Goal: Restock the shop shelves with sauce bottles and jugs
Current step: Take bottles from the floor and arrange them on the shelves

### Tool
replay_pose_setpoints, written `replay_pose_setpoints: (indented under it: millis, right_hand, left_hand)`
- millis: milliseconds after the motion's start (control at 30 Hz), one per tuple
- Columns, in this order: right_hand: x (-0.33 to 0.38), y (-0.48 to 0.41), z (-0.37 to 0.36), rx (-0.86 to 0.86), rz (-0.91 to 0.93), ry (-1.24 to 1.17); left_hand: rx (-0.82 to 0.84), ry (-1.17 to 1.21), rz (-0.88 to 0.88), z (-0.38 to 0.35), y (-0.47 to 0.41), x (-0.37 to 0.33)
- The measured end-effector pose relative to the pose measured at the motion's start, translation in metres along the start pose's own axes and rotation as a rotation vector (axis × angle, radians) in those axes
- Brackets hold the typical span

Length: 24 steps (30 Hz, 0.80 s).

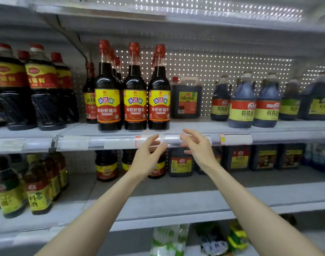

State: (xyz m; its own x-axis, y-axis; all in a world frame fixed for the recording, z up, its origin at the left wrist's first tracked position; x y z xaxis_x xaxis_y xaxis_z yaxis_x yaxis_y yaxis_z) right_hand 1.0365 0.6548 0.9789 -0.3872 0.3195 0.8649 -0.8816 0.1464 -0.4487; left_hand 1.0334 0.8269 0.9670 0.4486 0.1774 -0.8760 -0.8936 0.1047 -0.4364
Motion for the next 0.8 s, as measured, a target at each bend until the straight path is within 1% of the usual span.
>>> replay_pose_setpoints:
  millis: [200, 333, 467, 600, 700, 800]
  right_hand:
    - [-0.068, 0.037, 0.016, 0.009, -0.106, -0.022]
    - [-0.129, 0.065, 0.024, 0.06, -0.219, -0.041]
    - [-0.205, 0.099, 0.029, 0.135, -0.348, -0.028]
    - [-0.288, 0.139, 0.031, 0.22, -0.453, -0.002]
    - [-0.356, 0.178, 0.029, 0.297, -0.549, 0.032]
    - [-0.427, 0.223, 0.027, 0.331, -0.652, 0.051]
  left_hand:
    - [0.037, 0.021, 0.099, -0.036, 0.029, 0.055]
    - [0.017, 0.047, 0.207, -0.072, 0.051, 0.108]
    - [-0.003, 0.074, 0.358, -0.112, 0.088, 0.168]
    - [-0.064, 0.098, 0.498, -0.146, 0.143, 0.239]
    - [-0.103, 0.107, 0.661, -0.168, 0.191, 0.303]
    - [-0.116, 0.109, 0.792, -0.191, 0.239, 0.364]
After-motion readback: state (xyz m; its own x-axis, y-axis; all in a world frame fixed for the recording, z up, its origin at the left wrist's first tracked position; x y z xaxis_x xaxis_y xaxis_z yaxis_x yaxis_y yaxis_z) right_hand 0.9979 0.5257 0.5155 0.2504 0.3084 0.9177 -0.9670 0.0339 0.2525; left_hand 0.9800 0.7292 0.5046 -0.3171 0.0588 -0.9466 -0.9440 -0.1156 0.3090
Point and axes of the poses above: each hand's wrist, its own y-axis away from the middle knuckle, its own z-axis out of the back of the hand, x = y × z, the point moved 6 cm from there along -y, towards the middle knuckle, and after that the axes turned 3 degrees about y, right-handed, at the moved point
